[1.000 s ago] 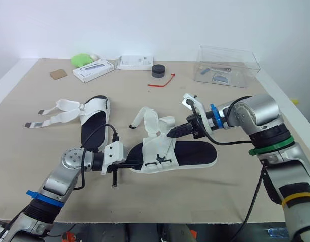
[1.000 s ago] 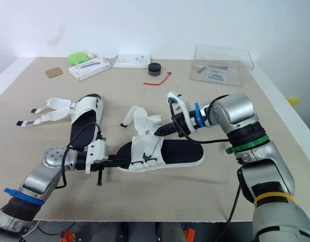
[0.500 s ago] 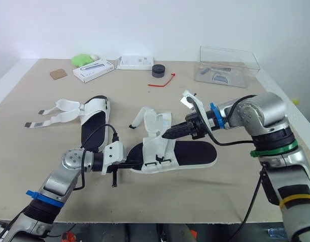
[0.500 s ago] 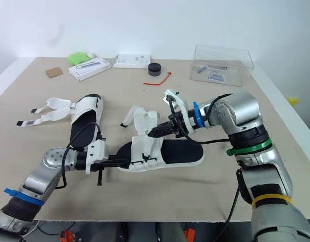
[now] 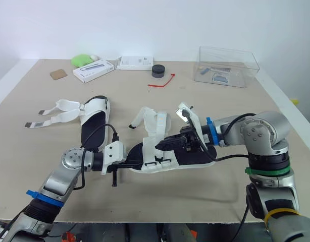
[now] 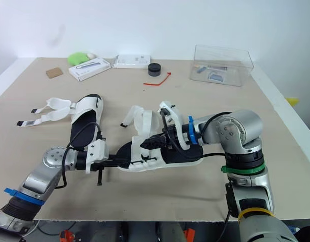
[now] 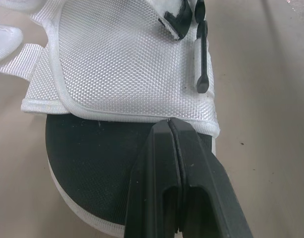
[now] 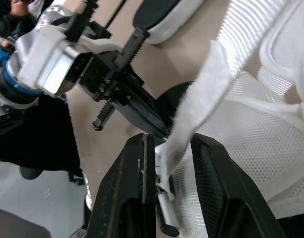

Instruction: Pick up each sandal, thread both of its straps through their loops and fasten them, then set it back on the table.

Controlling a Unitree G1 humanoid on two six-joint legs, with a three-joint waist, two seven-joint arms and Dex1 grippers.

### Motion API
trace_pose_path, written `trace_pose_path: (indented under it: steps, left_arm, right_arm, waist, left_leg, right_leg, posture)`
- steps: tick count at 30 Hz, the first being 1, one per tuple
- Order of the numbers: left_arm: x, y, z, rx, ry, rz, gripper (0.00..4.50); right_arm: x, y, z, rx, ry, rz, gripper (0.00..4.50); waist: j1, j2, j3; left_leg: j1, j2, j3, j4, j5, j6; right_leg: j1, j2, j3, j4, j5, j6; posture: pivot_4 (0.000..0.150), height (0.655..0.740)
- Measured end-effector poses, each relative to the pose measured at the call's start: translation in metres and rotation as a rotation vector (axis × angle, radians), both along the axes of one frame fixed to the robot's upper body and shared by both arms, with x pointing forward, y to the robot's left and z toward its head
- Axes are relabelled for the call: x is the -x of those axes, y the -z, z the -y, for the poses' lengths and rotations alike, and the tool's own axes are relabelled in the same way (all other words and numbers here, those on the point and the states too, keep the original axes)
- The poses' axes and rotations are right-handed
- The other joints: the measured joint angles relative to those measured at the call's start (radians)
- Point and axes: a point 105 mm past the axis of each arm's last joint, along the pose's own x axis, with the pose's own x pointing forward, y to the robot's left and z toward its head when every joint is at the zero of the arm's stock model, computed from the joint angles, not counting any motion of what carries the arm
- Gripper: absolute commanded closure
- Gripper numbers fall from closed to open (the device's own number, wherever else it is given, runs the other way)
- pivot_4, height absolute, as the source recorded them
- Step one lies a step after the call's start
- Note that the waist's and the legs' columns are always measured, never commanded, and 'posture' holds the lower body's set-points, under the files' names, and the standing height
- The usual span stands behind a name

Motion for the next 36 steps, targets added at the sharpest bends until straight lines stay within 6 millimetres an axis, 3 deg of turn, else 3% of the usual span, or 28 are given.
trace_pose_path:
  steps: [4,6,8,17,36]
  left_arm:
    - [0.0,0.0,0.0,0.001,0.0,0.0,4.5]
    - [-0.001,0.0,0.0,0.002,-0.001,-0.001,4.5]
    - [-0.001,0.0,0.0,0.002,-0.001,-0.001,4.5]
    - [0.0,0.001,0.001,0.003,0.0,-0.002,4.5]
    - [0.002,0.001,0.001,0.005,0.0,0.003,4.5]
  right_arm:
    - [-0.003,0.003,0.0,-0.014,0.046,0.0,3.17]
    - [-0.006,0.002,0.0,-0.031,0.073,0.002,3.66]
    - [-0.009,0.003,0.001,-0.041,0.088,-0.015,4.45]
    - [-0.011,-0.001,0.015,-0.099,0.069,-0.202,4.45]
    - [-0.013,-0.001,0.013,-0.104,0.067,-0.395,4.45]
  waist:
    - [0.0,0.0,0.0]
    - [0.0,0.0,0.0]
    - [0.0,0.0,0.0]
    - [-0.001,0.0,0.0]
    - [0.0,0.0,0.0]
  left_leg:
    - [0.0,0.0,0.0,0.0,0.0,0.0]
    - [0.0,0.0,0.0,0.0,0.0,0.0]
    - [0.0,0.0,0.0,0.0,0.0,0.0]
    - [0.0,0.0,0.0,0.0,0.0,0.0]
    - [-0.001,0.0,0.0,0.0,0.0,0.001]
  right_leg:
    - [0.0,0.0,0.0,0.0,0.0,0.0]
    - [0.0,0.0,0.0,0.0,0.0,0.0]
    - [0.0,0.0,0.0,0.0,0.0,0.0]
    - [0.001,0.0,0.001,0.0,0.0,0.0]
    - [0.0,0.0,0.001,-0.001,0.0,0.001]
  posture:
    - [0.15,0.74]
    - [0.15,0.74]
    - [0.15,0.74]
    - [0.15,0.74]
    - [0.15,0.74]
